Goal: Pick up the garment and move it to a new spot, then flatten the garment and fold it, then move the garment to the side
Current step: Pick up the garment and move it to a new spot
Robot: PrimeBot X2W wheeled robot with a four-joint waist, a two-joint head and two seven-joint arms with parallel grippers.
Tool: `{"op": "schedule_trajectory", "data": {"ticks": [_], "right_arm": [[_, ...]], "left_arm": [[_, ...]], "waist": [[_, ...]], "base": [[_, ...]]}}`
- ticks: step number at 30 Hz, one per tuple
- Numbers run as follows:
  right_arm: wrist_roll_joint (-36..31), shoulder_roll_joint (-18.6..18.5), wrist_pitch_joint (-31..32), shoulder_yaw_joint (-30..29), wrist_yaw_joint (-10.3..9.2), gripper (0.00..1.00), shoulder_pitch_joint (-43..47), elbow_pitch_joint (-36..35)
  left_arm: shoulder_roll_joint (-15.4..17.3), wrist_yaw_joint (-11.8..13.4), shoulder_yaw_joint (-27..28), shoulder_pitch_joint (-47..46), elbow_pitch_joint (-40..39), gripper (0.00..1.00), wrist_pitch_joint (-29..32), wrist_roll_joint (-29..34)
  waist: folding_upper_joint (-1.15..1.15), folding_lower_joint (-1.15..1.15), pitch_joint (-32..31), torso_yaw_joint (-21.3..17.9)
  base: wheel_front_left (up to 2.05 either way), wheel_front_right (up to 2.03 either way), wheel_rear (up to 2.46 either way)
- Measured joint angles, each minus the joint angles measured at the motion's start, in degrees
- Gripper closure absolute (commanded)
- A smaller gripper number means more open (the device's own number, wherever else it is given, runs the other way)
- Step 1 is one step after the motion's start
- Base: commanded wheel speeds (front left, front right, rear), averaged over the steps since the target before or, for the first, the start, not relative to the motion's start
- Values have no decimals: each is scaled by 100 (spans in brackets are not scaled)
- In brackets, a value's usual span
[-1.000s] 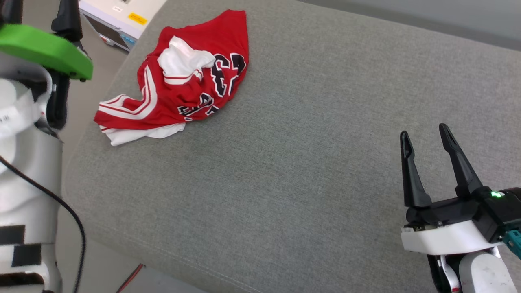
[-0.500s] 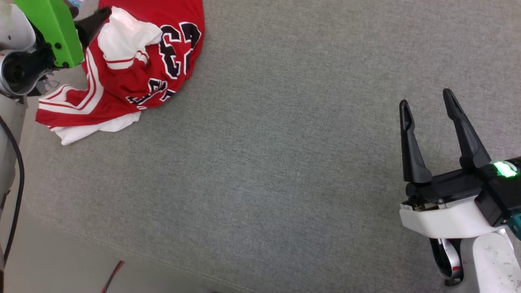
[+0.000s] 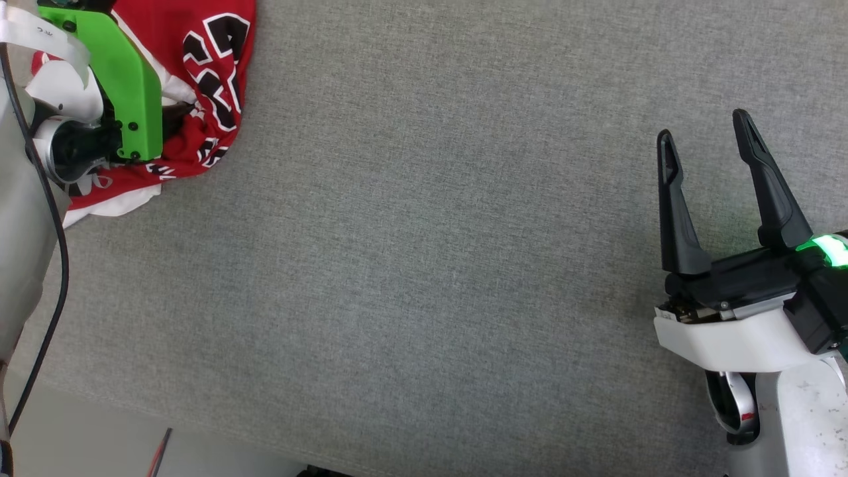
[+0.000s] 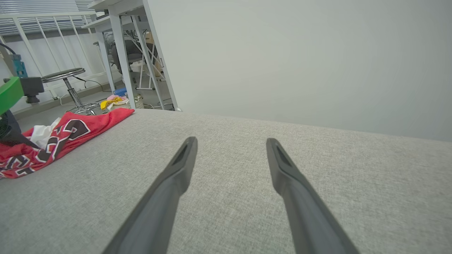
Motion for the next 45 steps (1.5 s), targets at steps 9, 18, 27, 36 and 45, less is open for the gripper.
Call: {"op": "schedule_trajectory", "data": {"ticks": [9, 18, 27, 36, 45], "right_arm": [[3, 0, 0, -46, 0, 0, -18, 10], [118, 31, 0, -78, 0, 0, 77, 68], [374, 68, 0, -145, 0, 0, 390, 130], [751, 82, 0, -188, 0, 0, 521, 121], [1004, 82, 0, -268, 0, 0, 530, 85]], "left_arm": [[23, -1, -622, -220, 244, 100, -343, -118], [130, -5, -1304, -313, 221, 100, -1590, 120], [419, -5, -2002, -889, -401, 100, -2576, 494], [297, -5, -2675, -1301, -1177, 100, -2984, 843], [-337, -5, -3186, -1444, -1900, 100, -3044, 1128]], "waist": [[0, -1, 73, -81], [0, -1, -421, -33], [0, -1, -1125, -11], [0, -1, -1630, -271], [0, -1, -1737, -956]], "base": [[0, 0, 0], [0, 0, 0], [0, 0, 0], [0, 0, 0], [0, 0, 0]]}}
